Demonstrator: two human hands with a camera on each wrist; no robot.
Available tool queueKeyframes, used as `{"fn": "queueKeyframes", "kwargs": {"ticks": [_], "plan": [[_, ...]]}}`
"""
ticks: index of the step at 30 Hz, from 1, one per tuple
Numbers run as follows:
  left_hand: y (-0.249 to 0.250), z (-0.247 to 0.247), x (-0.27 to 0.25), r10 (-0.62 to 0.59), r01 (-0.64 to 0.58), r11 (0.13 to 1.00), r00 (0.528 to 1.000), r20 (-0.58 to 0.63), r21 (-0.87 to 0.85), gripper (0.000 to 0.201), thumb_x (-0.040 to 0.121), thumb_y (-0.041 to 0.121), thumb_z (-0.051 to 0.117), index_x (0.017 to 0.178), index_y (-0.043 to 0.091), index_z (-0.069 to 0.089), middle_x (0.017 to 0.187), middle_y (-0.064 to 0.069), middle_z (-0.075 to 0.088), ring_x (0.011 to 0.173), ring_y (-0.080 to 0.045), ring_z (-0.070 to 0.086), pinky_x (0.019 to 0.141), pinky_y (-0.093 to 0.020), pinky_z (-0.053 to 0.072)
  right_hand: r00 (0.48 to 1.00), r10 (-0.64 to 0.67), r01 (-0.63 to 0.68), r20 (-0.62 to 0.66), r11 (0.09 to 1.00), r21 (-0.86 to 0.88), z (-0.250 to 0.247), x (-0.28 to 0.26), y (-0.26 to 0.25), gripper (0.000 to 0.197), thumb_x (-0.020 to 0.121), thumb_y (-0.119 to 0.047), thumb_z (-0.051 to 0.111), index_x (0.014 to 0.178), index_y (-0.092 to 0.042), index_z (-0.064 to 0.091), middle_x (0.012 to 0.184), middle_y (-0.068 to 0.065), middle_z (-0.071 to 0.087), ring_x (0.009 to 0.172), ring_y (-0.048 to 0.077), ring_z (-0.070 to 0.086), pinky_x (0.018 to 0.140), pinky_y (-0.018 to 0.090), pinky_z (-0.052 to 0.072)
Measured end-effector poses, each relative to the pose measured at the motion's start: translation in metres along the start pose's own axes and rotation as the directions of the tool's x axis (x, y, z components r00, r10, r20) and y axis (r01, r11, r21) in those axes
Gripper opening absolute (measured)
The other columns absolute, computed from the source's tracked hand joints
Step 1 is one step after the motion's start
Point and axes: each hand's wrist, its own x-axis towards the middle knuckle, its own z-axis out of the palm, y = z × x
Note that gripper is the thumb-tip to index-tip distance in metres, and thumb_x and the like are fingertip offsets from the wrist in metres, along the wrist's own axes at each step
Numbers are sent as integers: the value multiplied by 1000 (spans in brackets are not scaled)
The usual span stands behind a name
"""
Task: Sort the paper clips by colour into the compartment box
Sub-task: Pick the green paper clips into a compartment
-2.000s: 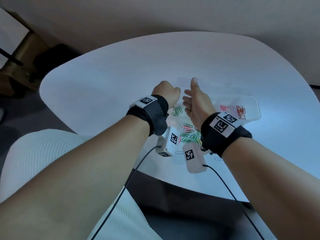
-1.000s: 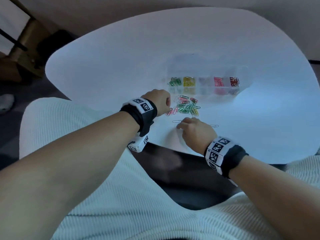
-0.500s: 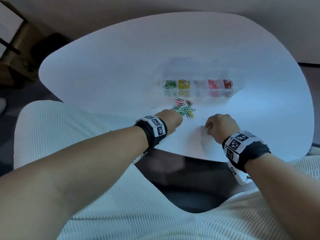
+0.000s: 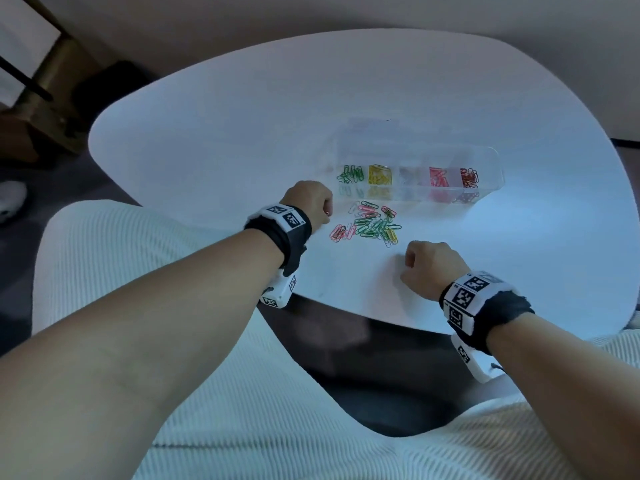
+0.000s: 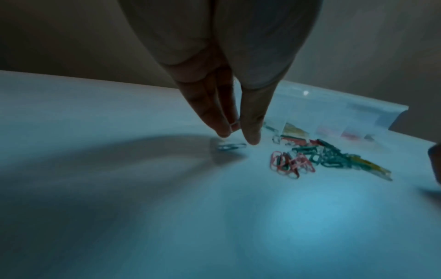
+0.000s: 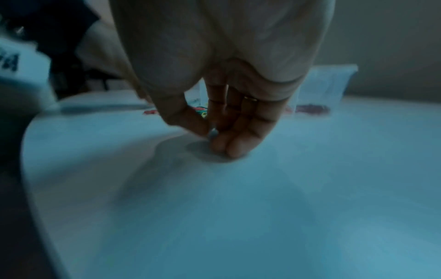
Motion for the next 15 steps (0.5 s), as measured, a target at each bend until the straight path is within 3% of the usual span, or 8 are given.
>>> {"fn": "queueKeyframes", "kwargs": {"ticks": [3,5,7,8,11,13,15], "plan": [[-1,5,0,9,-10,1000,1000,30,30,11,82,4,63,84,13,69,97,-5,71,89,-25,65,74,-27,51,998,58,-49,-13,934,353,-6,8,-7,22,80,-4,42,73,-14,61,70,9,62,62,27,58,55,25,42],[0,5,0,6,-7,999,999,37,42,13,82,3,62,84,14,69,97,-7,71,90,-27,66,74,-27,51,997,72,-70,22,780,622,-14,12,-16,24,82,-2,40,64,-10,53,55,11,52,47,24,48,52,27,38],[2,5,1,0,-2,999,999,41,50,14,83,2,61,85,14,68,99,-8,70,91,-28,66,74,-28,52,997,55,-73,50,590,804,-21,15,-28,29,84,2,36,59,-10,42,57,10,42,44,19,36,49,29,28],[3,4,1,-1,-2,998,999,49,56,13,83,3,61,88,13,68,101,-9,70,92,-29,65,75,-29,51,997,33,-70,63,568,820,-24,17,-35,31,83,4,33,58,-11,40,58,10,41,44,17,32,48,27,24],[3,4,2,-11,10,999,999,38,37,19,83,4,61,99,13,66,107,-9,68,96,-28,64,78,-30,51,998,-62,22,32,708,706,-35,24,-58,32,71,11,28,57,-12,46,56,8,43,48,16,31,47,22,22],[1,4,4,-54,54,998,999,4,-42,30,85,5,59,112,17,63,114,-7,65,100,-28,62,80,-29,49,991,-129,92,19,800,593,-40,36,-70,34,80,12,34,64,-10,54,63,6,47,53,16,38,48,20,31],[1,1,5,-94,86,982,995,-38,-168,34,90,6,51,120,18,62,120,-7,64,105,-27,62,87,-29,49,989,-145,118,40,912,393,-43,49,-78,26,93,-1,39,92,0,65,86,12,57,77,25,54,69,26,45]]}}
